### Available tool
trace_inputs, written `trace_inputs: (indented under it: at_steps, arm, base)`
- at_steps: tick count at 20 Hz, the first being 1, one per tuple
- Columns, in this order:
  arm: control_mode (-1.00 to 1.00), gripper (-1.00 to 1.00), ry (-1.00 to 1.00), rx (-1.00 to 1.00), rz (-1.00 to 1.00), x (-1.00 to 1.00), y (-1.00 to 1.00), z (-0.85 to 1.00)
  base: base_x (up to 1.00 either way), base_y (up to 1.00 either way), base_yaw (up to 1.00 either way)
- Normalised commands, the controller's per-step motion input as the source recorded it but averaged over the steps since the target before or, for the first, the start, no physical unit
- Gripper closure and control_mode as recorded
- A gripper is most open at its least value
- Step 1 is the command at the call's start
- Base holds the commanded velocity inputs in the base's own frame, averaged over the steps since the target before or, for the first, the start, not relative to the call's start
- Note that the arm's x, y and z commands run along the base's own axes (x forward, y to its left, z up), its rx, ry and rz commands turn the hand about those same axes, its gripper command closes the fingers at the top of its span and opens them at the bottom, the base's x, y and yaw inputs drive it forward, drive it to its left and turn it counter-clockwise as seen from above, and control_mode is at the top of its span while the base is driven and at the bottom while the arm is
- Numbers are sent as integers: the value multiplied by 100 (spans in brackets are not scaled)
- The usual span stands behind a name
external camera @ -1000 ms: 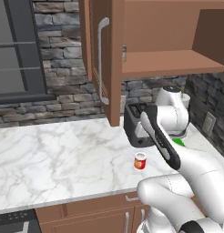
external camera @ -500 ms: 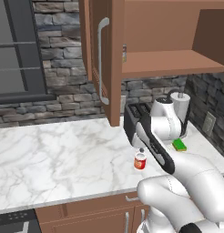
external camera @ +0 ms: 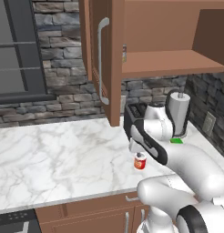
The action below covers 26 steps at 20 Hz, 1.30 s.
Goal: Restock the canned food cabinet by taking the new fresh canned food from the counter and placing it in the cabinet. Then, take the old canned food from the cabinet and place it on the counter.
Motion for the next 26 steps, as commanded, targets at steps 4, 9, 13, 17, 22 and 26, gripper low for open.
trace_inputs:
  at_steps: [4, 9, 13, 17, 22, 26]
  arm:
    - [-100, -100, 7, -3, 0, 8, 4, -38]
    - [-100, -100, 1, -1, 0, 5, 8, -47]
    - [-100, -100, -2, 0, 0, 3, 5, -31]
    - [-100, -100, -5, 0, 0, 1, 0, -13]
    - [-100, -100, -4, 0, 0, -9, 0, 0]
    - [-100, -100, -1, 0, 0, 0, 0, 0]
  base:
    - [0, 0, 0]
    - [0, 0, 0]
    - [0, 0, 0]
    - [0, 0, 0]
    - [0, 0, 0]
    - [0, 0, 0]
